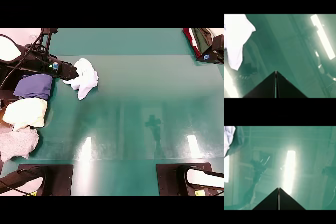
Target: Fold the shirts.
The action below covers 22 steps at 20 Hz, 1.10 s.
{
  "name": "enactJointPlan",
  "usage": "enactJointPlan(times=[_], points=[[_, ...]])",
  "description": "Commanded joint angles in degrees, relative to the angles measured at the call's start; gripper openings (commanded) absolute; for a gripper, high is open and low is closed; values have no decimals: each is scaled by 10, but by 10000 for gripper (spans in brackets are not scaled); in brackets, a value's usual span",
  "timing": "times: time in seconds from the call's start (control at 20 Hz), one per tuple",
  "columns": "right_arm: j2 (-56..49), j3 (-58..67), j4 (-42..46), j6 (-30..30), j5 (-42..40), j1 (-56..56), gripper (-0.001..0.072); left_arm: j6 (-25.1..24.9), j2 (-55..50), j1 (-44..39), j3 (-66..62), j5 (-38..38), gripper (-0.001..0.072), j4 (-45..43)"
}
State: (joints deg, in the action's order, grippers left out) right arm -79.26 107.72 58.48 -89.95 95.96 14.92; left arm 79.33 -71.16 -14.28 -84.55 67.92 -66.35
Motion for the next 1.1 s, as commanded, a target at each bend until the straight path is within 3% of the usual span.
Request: enactJointPlan(times=[0.0,0.6,0.9,1.0,1.05], points=[[-1,0,0,0,2,0,19,0,0,0,1,0,27,0],[-3,0,0,0,0,0,19,0,0,0,1,0,28,2],[-3,0,-4,0,-3,0,19,-12,-2,0,4,-69,54,4],[-3,0,-4,0,-6,0,20,-11,-12,0,21,-134,598,-9],[-3,0,-5,0,-10,0,20,-5,-28,2,26,-155,610,-23]])
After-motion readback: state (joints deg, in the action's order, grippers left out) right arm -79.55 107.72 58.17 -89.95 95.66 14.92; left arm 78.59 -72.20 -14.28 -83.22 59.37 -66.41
